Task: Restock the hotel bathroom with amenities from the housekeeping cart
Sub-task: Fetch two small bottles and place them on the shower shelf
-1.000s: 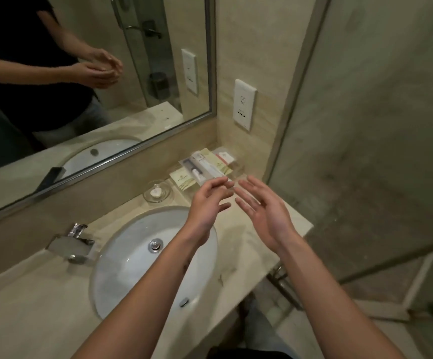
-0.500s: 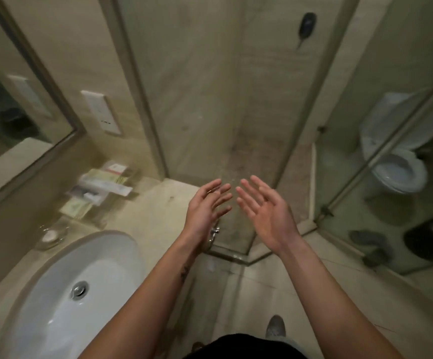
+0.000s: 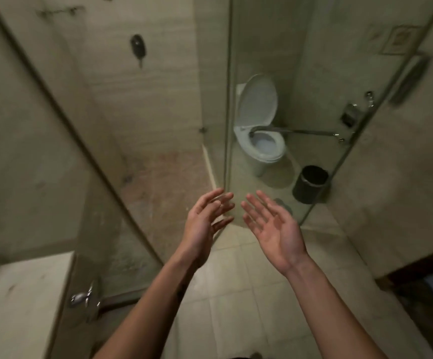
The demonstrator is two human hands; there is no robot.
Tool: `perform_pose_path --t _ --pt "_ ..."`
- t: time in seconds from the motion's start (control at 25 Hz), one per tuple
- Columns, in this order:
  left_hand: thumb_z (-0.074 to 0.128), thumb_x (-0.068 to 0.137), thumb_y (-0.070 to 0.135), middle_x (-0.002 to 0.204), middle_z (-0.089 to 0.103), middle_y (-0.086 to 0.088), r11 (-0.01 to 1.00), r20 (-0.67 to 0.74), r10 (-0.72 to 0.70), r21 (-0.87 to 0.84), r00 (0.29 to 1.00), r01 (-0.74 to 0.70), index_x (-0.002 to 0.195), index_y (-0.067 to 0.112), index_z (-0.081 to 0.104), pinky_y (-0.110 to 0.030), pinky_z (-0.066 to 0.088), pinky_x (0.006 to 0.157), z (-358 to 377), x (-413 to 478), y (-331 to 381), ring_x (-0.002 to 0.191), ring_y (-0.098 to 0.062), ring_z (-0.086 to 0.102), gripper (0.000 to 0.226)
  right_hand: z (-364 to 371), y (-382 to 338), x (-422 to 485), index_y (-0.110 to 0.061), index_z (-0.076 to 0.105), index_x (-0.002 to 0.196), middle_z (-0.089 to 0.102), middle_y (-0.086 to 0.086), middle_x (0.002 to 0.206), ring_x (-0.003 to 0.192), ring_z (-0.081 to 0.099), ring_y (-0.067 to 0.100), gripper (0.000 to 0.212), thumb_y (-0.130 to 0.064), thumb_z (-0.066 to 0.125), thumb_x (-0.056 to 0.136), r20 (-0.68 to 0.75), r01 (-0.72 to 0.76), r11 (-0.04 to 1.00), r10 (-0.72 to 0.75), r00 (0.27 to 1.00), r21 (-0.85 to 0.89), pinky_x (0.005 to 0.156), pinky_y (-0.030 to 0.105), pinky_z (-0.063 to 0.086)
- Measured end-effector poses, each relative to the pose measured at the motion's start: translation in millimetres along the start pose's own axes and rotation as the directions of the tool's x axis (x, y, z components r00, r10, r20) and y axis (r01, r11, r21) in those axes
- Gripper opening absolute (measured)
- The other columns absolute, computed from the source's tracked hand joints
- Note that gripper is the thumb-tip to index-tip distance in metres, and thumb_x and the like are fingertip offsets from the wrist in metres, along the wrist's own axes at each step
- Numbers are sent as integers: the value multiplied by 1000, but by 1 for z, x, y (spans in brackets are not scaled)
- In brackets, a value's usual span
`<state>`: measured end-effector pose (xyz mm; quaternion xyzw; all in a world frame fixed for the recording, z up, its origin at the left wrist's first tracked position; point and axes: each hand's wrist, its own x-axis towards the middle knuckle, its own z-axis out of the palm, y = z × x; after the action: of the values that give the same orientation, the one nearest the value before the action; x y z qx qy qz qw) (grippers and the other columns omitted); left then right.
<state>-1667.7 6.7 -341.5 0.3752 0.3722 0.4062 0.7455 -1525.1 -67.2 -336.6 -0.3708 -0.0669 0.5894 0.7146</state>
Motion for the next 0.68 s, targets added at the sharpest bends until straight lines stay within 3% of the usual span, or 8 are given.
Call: perform_pose_path --t 0.32,0.52,0.68 --pt "47 103 9 126 71 -9 985 306 -167 98 937 143 132 12 58 -45 53 100 182 43 -79 119 -27 67 31 -128 -144 -26 -13 54 138 66 9 134 123 64 24 38 -21 37 105 -197 247 968 -233 952 49 105 39 46" --pt "47 103 9 128 70 -10 941 448 -336 196 828 276 132 12 58 -42 53 95 267 58 -136 121 -29 66 31 -211 -180 -45 -15 53 141 62 8 140 127 60 23 42 -27 30 108 -386 354 929 -287 877 112 108 39 44" --pt "48 103 9 128 70 -9 888 555 -460 309 693 341 134 12 56 -45 52 100 340 73 -182 121 -28 65 33 -272 -219 -53 -17 52 143 63 6 138 125 62 18 43 -28 29 108 -511 458 881 -339 790 123 104 36 45"
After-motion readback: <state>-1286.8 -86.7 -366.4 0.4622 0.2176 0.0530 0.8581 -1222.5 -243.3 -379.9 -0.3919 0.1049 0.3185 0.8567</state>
